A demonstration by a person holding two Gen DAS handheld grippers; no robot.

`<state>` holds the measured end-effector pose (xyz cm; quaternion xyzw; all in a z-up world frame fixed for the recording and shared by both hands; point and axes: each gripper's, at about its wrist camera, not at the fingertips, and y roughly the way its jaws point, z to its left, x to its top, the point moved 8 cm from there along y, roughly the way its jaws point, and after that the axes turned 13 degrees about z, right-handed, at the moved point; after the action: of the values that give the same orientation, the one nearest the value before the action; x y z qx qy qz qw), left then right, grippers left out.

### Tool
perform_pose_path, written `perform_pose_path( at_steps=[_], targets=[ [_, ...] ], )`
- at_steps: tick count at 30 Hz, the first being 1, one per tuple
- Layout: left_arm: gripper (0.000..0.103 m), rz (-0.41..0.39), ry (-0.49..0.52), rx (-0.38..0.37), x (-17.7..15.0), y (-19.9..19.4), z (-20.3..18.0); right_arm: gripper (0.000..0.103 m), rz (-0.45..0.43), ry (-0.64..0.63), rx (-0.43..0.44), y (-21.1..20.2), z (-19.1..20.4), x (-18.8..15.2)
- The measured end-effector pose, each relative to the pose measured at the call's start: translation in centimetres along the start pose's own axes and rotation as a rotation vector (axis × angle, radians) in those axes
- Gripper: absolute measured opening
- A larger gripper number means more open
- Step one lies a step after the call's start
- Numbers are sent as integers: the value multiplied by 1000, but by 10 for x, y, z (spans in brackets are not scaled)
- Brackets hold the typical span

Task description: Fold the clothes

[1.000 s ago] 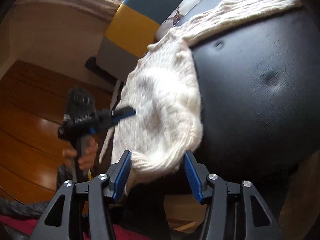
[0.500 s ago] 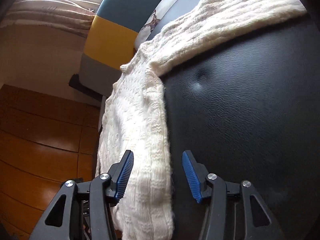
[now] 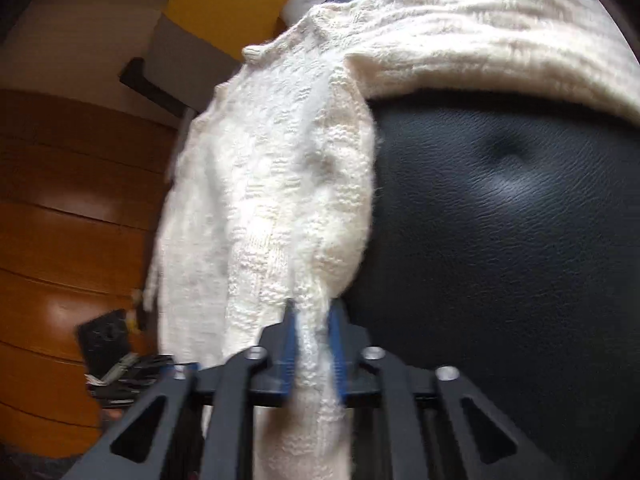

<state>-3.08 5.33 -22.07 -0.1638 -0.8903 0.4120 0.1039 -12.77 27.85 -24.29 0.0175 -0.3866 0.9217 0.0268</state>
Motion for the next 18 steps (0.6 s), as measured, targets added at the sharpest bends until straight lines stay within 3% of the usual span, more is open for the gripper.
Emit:
perform_pose_path(
  at_steps=[5,11,12,14,16,18],
  targets=[
    [17,27,69,120,-5,-5,-5,9,-28,-134,-286,-10,27,1],
    [17,47,73,144,-13,-14,6,5,-61,-296,-630,-29,63,4],
    [17,48,79,158,-14,-15,6,6,-43,-267,-682,-28,45,2],
    [17,44,71,163,-16,-18,8,6,-6,-178,-632,-21,18,0],
    [17,27,40,145,-16,-22,10,23,-40,-96,-444,-27,8,-5],
    [20,-3,18,129,-15,-26,9,25,-87,-5,-282,-38,-2,-14]
  ],
)
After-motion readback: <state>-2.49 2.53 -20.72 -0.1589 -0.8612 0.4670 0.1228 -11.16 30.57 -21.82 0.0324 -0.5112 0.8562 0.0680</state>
